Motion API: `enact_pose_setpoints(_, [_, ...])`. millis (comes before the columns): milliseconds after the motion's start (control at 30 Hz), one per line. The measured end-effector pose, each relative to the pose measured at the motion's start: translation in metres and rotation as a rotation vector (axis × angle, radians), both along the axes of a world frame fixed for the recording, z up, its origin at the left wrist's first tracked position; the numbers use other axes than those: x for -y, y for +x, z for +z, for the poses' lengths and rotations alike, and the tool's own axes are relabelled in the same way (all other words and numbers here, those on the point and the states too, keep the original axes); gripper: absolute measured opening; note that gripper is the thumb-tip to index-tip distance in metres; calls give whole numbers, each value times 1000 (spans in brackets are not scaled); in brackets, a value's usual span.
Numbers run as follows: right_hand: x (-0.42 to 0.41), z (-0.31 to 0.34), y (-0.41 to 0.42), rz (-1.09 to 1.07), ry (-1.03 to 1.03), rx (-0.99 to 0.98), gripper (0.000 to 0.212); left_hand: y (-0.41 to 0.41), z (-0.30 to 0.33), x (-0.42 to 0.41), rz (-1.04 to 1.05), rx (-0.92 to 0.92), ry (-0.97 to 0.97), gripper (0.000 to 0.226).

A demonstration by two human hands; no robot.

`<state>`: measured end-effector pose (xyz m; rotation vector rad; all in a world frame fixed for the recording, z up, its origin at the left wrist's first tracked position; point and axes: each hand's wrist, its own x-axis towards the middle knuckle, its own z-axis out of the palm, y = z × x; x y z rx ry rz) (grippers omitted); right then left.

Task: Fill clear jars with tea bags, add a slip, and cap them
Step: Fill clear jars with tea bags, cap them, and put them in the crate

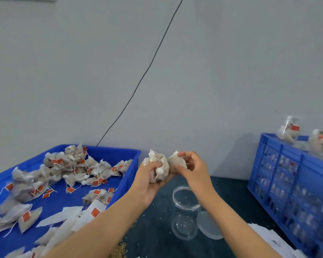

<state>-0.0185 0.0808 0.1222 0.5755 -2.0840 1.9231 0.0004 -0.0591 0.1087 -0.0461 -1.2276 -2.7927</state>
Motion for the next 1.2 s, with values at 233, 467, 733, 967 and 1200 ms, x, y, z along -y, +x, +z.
enact_pose_setpoints(233, [-46, -16, -14, -2, 242, -74, 41, -18, -14, -15, 15, 51, -106, 29])
enact_pose_setpoints(467, [-49, -43, -22, -89, 491, -114, 21, -19, -26, -14, -141, 69, 56, 23])
enact_pose_setpoints(733, [-44, -38, -19, -95, 698, -161, 7, -14, -38, -15, -84, 86, -65, 26])
enact_pose_setpoints(967, [-32, -33, -10, 180, 583, -262, 42, -9, -33, -18, -82, 81, -56, 39])
enact_pose_setpoints(1200, [-34, -36, -21, -140, 407, -265, 9, -8, -33, -19, -129, 95, -8, 31])
